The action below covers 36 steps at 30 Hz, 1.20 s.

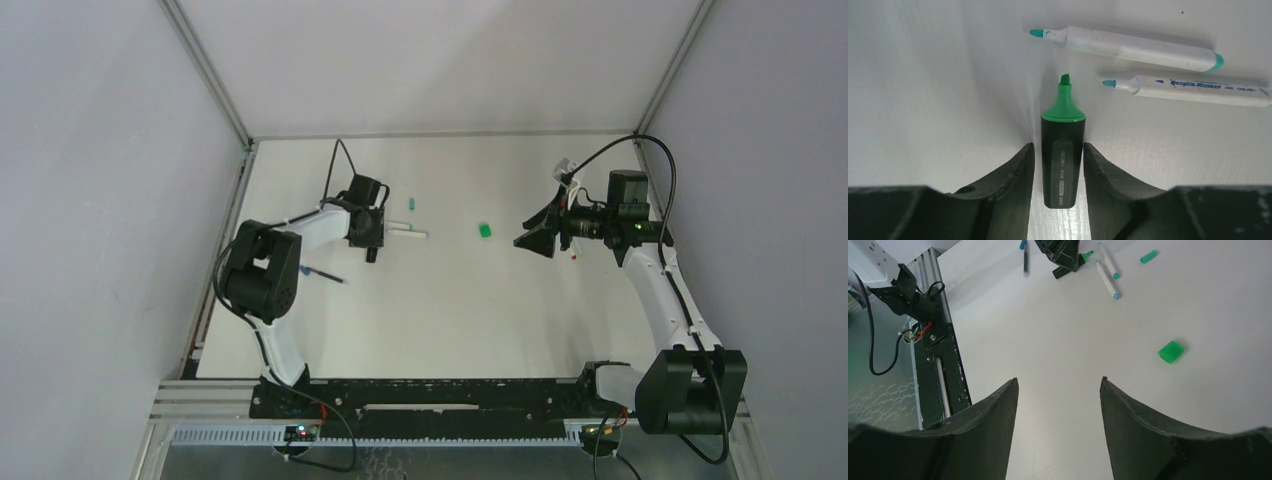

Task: Insert the pens into the pen caps
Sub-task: Pick up the pen from the center of the board.

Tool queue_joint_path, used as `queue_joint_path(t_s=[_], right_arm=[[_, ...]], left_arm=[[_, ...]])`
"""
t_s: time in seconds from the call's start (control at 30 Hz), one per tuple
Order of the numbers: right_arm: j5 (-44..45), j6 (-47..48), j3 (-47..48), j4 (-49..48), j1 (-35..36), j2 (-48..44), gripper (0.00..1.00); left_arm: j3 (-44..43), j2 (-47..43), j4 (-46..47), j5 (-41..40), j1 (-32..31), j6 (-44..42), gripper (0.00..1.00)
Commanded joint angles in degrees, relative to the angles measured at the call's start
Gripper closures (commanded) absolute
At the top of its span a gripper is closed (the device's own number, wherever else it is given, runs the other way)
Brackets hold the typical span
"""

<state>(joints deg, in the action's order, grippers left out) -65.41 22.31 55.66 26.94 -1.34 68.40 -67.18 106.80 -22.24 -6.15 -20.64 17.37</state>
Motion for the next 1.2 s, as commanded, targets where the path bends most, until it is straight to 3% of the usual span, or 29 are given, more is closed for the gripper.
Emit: queue_joint_path(t_s=[0.0, 0.1, 0.2, 0.43, 0.8, 0.97, 1.17], right_arm=[[0.1, 1.3, 0.8, -0.3, 0.4, -0.2, 0.32], [0.1, 1.3, 0.7, -0.2, 0.2, -0.4, 0.32], [-0.1, 1.3, 0.7, -0.1, 0.0, -0.5, 0.32], [-1.2, 1.3, 0.8, 0.1, -0.3, -0.7, 0.32], [-2.4, 0.5, 0.8, 0.0, 0.3, -0.2, 0.32], [-3.1, -0.5, -0.2, -1.7, 1.2, -0.4, 0.34], [-3.2, -2.7, -3.1, -6.6, 4.4, -2.3, 0.35]], left_arm=[[-2.4, 2.4, -4.7, -1.8, -1.2, -1.5, 0.56], [-2.6, 3.2, -5.2, -1.9, -1.5, -1.7, 0.63], [-2.1, 3.0, -4.9, -1.3, -1.6, -1.8, 0.76], [4.5, -3.7, 0.0, 3.0, -1.8, -1.6, 0.96], [21.2, -20.3, 20.8, 8.7, -8.4, 2.6, 1.00], [28.4, -27.0, 35.7, 14.6, -12.4, 5.9, 1.00], [36.8, -33.5, 55.9, 15.4, -16.7, 11.4, 1.00]])
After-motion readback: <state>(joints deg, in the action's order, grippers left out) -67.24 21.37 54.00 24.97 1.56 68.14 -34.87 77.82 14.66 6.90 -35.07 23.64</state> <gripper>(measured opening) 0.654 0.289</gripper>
